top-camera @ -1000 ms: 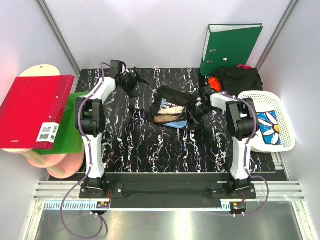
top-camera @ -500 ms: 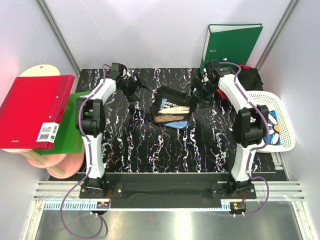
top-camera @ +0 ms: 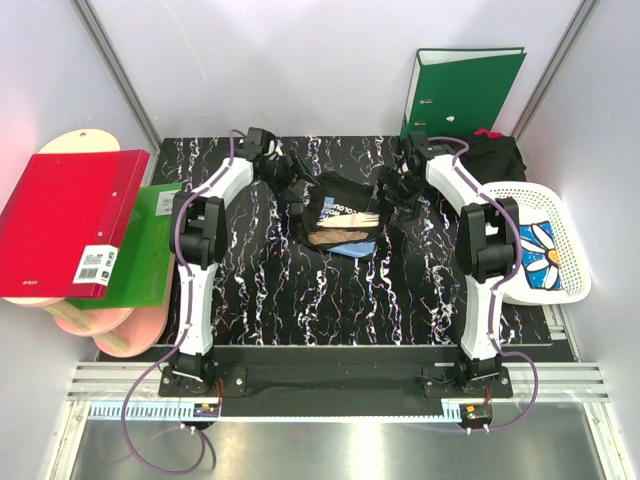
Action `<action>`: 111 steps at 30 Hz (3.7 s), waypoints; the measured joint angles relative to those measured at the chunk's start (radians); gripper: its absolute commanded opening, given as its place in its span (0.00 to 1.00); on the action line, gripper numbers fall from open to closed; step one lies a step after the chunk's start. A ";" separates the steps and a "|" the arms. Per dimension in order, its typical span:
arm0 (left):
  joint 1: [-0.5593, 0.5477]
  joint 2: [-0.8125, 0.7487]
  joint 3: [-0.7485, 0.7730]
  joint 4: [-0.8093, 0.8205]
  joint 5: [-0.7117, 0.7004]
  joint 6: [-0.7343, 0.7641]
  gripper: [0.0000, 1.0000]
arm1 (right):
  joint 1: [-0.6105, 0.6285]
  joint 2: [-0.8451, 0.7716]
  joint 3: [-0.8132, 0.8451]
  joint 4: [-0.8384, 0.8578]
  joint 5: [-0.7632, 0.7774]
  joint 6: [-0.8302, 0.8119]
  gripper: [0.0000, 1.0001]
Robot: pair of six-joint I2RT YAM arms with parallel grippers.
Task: Fold and stack the t-shirts
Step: Smooth out wrinkles on the folded tshirt
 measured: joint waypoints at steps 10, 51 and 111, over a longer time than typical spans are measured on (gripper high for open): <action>0.000 0.025 0.047 0.027 0.000 -0.033 0.06 | 0.000 0.021 0.037 0.122 0.000 0.061 0.67; -0.024 -0.065 0.059 0.251 -0.010 -0.183 0.00 | 0.000 -0.112 -0.116 0.376 0.018 0.131 0.00; -0.038 0.018 -0.124 0.763 0.198 -0.583 0.99 | -0.063 0.169 0.122 0.433 0.518 0.233 0.83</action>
